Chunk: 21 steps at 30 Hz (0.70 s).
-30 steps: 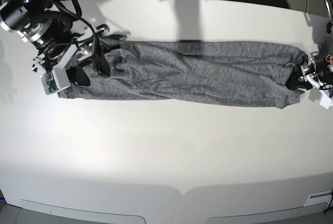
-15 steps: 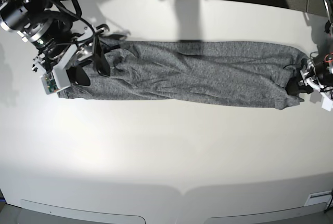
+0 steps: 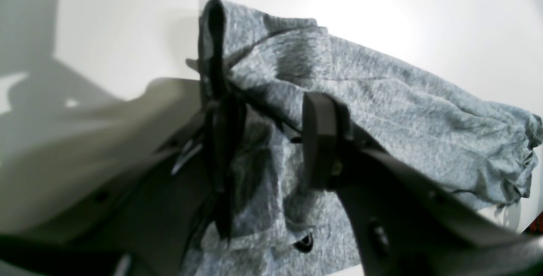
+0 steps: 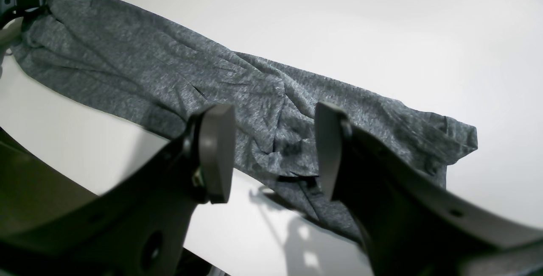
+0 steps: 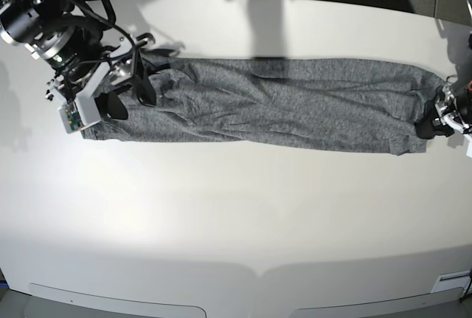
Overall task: Fold the T-shirt properly
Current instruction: 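Release the strip end and raise the left gripper over the strip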
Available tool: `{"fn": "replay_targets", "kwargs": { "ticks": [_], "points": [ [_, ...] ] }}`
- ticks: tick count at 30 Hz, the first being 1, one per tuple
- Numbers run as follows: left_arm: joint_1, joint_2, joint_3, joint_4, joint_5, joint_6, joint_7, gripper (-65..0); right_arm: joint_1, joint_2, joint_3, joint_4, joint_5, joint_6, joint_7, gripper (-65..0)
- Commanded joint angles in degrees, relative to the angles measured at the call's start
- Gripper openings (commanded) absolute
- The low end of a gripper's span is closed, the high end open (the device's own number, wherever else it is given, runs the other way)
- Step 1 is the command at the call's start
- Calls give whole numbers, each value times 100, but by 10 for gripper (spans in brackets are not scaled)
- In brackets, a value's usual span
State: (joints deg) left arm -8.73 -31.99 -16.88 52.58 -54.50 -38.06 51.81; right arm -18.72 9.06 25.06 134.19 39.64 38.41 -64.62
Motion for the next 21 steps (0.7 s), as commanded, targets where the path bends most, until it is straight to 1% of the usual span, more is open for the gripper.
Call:
{"fn": "replay_targets", "kwargs": {
  "ticks": [1, 5, 10, 13, 16, 17, 18, 19, 20, 21],
  "points": [
    [-109, -96, -33, 83, -155, -48, -68, -402, 28, 28, 15, 81, 133, 59, 109, -345],
    [-79, 118, -33, 81, -140, -52, -72, -402, 28, 28, 15, 81, 133, 59, 107, -345],
    [-63, 402, -33, 76, 470, -50, -111, -402, 28, 28, 15, 81, 136, 57, -11, -345],
    [-70, 413, -33, 76, 544, -48, -179, -403, 28, 28, 15, 81, 131, 59, -105, -345],
    [-94, 339, -33, 76, 544, -46, -179, -407, 28, 28, 15, 81, 133, 59, -107, -345],
    [-96, 302, -33, 76, 542, -44, -179, -430, 28, 28, 17, 81, 133, 59, -107, -345],
    [-94, 264, -33, 76, 542, -46, -179, -476, 28, 28, 15, 81, 133, 59, -105, -345],
    [-92, 227, -33, 76, 544, -48, -177, -544, 28, 28, 15, 81, 133, 59, -105, -345],
    [-92, 190, -33, 76, 542, -46, -177, -625, 28, 28, 15, 81, 133, 59, -103, -345],
    [-94, 160, -33, 76, 542, -46, -179, -650, 28, 28, 15, 81, 133, 59, -103, -345]
  ]
}}
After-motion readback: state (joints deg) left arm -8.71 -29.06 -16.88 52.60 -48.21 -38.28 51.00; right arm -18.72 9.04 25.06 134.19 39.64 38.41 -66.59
